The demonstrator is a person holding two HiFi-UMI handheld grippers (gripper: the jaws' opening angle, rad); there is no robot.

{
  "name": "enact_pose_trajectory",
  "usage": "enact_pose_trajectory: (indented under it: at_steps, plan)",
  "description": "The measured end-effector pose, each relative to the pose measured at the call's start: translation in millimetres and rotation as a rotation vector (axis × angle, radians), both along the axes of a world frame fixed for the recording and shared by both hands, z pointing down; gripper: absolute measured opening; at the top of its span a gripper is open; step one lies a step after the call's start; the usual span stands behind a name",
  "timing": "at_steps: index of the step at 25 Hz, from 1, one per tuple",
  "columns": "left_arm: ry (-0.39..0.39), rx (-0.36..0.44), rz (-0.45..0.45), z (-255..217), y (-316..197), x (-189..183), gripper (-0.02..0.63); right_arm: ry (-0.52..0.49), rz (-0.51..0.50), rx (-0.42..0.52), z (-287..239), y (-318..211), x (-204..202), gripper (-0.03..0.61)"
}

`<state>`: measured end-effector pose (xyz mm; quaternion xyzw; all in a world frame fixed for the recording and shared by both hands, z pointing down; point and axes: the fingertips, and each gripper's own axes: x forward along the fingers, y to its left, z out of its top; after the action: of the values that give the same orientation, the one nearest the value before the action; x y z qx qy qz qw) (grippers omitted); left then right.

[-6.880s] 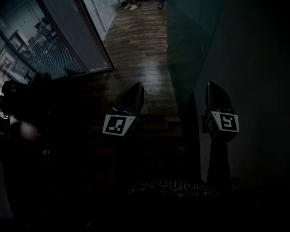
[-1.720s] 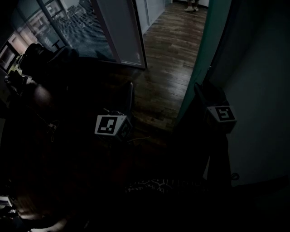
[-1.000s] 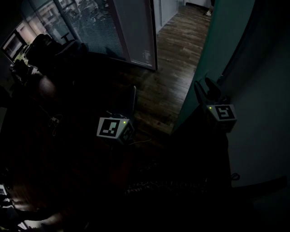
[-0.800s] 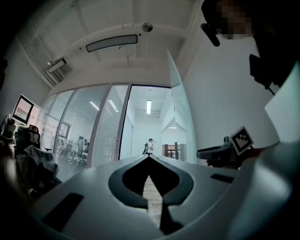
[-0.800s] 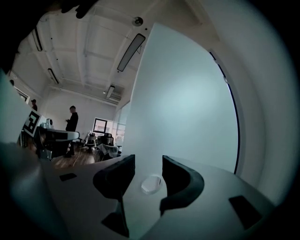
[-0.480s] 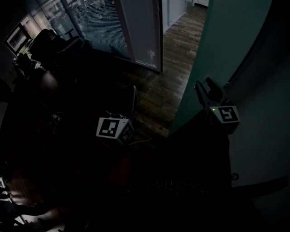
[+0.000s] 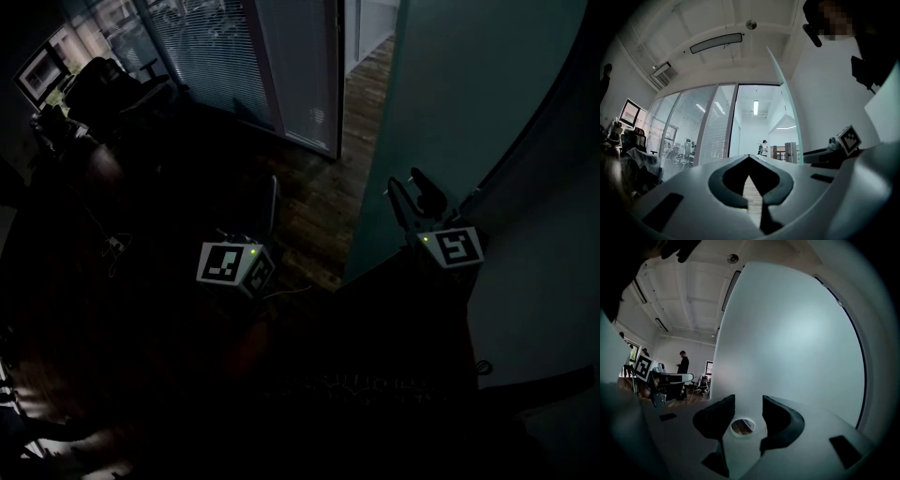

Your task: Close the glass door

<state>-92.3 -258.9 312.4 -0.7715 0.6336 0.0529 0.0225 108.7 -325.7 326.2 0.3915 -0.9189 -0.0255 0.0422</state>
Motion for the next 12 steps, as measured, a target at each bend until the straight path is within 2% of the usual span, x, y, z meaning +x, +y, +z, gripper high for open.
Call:
enact_pose_trajectory:
  at_steps: [5, 12]
  plan:
    - [-0.004, 0.002, -0.024, -7, 3, 1, 0.002, -0.018, -0.009, -0.012, -6, 4, -4, 0.172]
    - [-0.023, 0.001, -0.083, -3, 1, -18, 0.002, -0.035, -0.012, -0.026, -8, -4, -9, 0.173]
